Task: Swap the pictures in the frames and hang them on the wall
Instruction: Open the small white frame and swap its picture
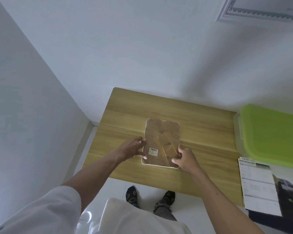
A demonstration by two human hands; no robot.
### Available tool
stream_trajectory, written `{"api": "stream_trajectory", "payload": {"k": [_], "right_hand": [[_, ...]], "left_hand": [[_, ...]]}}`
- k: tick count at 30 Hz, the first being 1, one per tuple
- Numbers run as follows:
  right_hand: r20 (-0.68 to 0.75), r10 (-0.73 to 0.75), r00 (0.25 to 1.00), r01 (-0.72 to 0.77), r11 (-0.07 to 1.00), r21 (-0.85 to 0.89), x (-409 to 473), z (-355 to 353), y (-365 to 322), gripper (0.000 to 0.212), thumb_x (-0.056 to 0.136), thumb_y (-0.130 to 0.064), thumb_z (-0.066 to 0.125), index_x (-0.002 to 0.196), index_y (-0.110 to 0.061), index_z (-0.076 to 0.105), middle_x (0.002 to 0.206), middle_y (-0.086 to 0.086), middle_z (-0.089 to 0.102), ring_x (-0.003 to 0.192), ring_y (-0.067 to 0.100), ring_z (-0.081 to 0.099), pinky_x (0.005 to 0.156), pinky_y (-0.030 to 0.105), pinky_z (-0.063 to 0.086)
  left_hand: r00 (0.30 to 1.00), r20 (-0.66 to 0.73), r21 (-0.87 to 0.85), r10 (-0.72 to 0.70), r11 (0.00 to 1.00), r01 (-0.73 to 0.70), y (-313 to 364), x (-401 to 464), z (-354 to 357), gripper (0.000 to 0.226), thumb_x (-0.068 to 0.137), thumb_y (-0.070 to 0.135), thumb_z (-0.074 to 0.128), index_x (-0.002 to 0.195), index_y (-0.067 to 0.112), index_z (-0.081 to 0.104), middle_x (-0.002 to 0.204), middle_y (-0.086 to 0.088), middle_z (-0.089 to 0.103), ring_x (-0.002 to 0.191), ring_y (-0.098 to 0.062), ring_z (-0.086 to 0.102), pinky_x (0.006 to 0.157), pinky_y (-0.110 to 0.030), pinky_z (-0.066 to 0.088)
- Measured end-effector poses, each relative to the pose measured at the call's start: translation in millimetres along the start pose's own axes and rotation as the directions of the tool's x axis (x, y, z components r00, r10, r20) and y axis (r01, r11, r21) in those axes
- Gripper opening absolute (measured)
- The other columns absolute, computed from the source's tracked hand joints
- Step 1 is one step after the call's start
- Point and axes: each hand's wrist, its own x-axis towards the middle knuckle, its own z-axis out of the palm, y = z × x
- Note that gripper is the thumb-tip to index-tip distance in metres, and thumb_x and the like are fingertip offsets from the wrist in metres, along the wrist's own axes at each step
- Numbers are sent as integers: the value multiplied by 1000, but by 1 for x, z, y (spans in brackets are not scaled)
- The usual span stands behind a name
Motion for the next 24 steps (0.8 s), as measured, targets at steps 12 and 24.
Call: {"api": "stream_trajectory", "payload": {"k": [12, 24], "right_hand": [[88, -171, 981, 192, 845, -498, 5, -20, -15, 110, 84, -41, 74, 158, -20, -6, 164, 12, -6, 149, 33, 11, 113, 47, 35], [309, -216, 926, 370, 678, -635, 51, -34, -22, 146, 64, -58, 83, 152, -6, -22, 158, 11, -33, 149, 26, -23, 123, 44, -7]], "left_hand": [[995, -91, 226, 30, 974, -8, 10, 9, 1, 117, 68, 55, 77, 150, -3, 18, 148, -16, 32, 132, -29, 39, 103, -39, 45], [993, 120, 379, 6, 924, -51, 10, 52, -16, 163, 43, 71, 82, 149, -3, -17, 157, -19, -26, 146, -32, -23, 123, -45, 7]]}}
